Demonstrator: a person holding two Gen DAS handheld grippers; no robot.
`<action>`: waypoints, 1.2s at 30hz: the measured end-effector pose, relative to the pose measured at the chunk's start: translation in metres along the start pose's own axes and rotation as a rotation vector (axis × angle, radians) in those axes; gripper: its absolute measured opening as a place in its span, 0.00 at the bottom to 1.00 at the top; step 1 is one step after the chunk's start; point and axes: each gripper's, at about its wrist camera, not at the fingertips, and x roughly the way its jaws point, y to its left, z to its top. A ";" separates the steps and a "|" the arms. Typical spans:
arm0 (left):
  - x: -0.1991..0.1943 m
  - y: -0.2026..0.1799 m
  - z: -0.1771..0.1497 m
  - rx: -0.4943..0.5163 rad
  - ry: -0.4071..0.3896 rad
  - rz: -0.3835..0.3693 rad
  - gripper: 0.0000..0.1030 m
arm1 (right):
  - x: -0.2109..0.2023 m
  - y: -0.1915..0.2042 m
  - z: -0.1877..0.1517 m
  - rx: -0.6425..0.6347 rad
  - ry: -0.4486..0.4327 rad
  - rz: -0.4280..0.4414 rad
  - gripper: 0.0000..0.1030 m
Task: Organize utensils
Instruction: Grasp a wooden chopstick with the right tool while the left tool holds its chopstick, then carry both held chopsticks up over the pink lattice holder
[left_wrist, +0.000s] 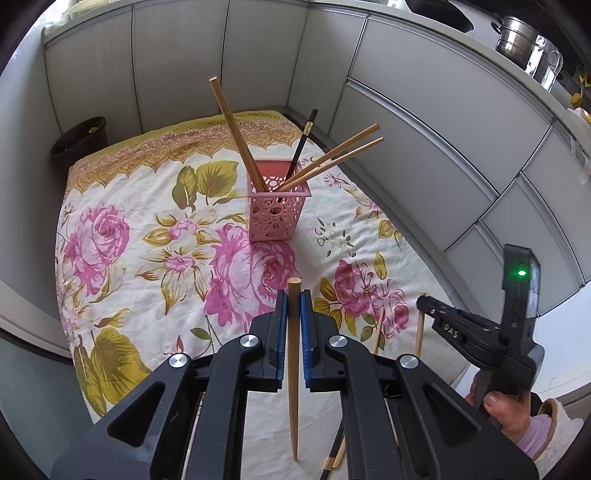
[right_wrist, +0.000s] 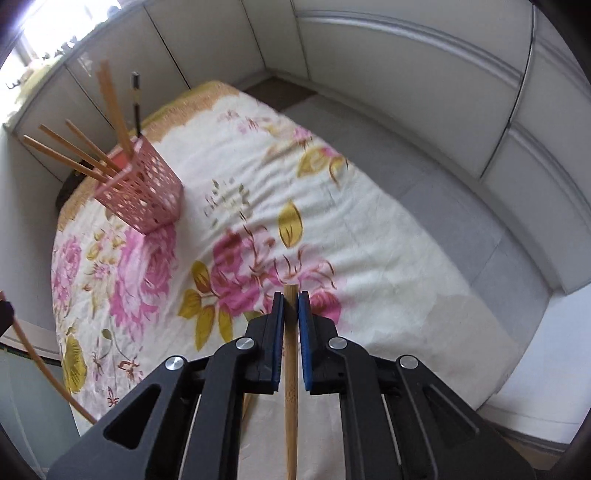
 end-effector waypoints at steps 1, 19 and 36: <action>-0.004 -0.004 0.000 0.007 -0.013 0.003 0.06 | -0.013 0.000 0.002 -0.028 -0.050 0.003 0.08; -0.062 -0.055 0.004 -0.009 -0.241 0.047 0.06 | -0.132 0.004 0.029 -0.204 -0.364 0.099 0.08; -0.093 -0.059 0.095 0.000 -0.361 0.141 0.06 | -0.195 0.048 0.110 -0.264 -0.409 0.265 0.08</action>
